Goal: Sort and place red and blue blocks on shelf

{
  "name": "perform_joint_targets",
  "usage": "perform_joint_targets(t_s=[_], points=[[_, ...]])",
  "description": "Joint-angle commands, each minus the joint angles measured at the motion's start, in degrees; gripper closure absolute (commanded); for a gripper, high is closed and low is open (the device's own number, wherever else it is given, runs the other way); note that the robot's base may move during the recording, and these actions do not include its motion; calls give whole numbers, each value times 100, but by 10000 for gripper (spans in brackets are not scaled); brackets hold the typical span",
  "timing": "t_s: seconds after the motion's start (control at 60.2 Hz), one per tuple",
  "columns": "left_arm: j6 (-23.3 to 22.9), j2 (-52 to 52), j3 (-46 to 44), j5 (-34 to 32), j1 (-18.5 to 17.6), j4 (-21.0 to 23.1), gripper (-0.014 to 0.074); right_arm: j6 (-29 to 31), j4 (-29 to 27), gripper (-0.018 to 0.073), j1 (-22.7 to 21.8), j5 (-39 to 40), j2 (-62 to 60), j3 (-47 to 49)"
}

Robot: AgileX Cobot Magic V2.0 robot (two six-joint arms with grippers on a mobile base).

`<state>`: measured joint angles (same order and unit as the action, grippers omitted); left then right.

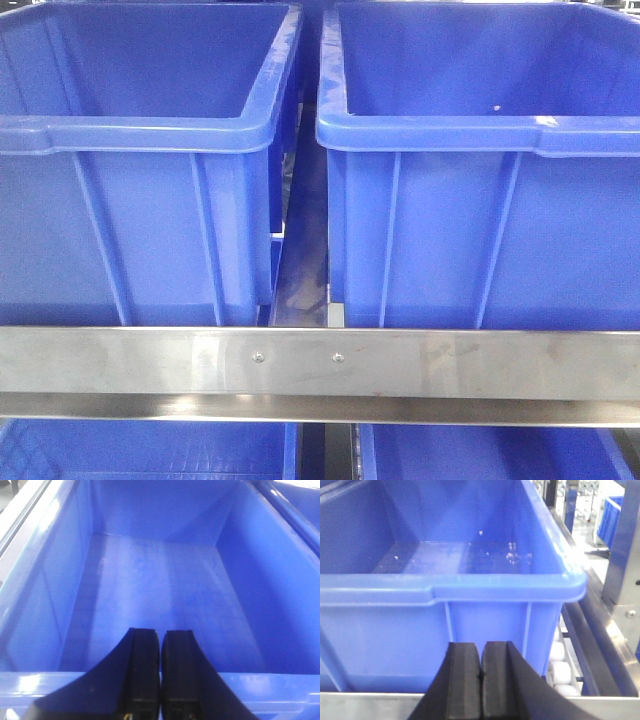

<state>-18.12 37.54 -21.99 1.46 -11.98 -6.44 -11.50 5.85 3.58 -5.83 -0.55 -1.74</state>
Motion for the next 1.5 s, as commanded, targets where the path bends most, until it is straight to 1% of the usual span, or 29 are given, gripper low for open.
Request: perform_joint_targets(t_s=[0.0, 0.714, 0.764, 0.814, 0.881, 0.947, 1.063, 1.113, 1.196, 1.213, 1.23, 1.263, 1.362, 1.479], points=[[-60, 17, -167, -518, -31, 31, 468, 57, 39, 502, -32, 426, -117, 111], [-60, -78, -164, -490, -31, 31, 468, 57, 28, 502, -32, 407, -112, 116], [-60, -333, -153, -372, 6, 31, 468, 57, 28, 502, -32, 407, -112, 116], [-60, -785, -126, -57, 111, -77, 468, 57, 28, 502, -32, 407, -112, 116], [-60, -1490, 75, 491, 316, -107, 468, 57, 28, 502, -32, 407, -112, 116], [-60, -2205, 443, 773, 540, -115, 468, 57, 28, 502, -32, 407, -112, 116], [-60, -3511, 1467, 705, 933, -130, 468, 57, 28, 502, -32, 407, -112, 116], [-60, -3962, 1928, 630, 1036, -21, 468, 57, 28, 502, -32, 407, -112, 116], [-71, -3817, 2503, -60, 1053, 121, 468, 57, 28, 502, -32, 407, -112, 116], [-69, -3830, 2504, -46, 1041, 133, 468, 57, 28, 502, -32, 407, -112, 116], [-69, -3839, 2463, 270, 1041, 133, 468, 57, 28, 502, -32, 407, -112, 116], [-69, -3919, 2416, 467, 1041, 133, 468, 57, 28, 502, -32, 407, -112, 116], [-69, -3893, 2456, 181, 1041, -58, 468, 57, 28, 502, -32, 407, -112, 116], [-69, -3893, 2456, 136, 1041, -70, 468, 57, 28, 502, -32, 407, -112, 116]])
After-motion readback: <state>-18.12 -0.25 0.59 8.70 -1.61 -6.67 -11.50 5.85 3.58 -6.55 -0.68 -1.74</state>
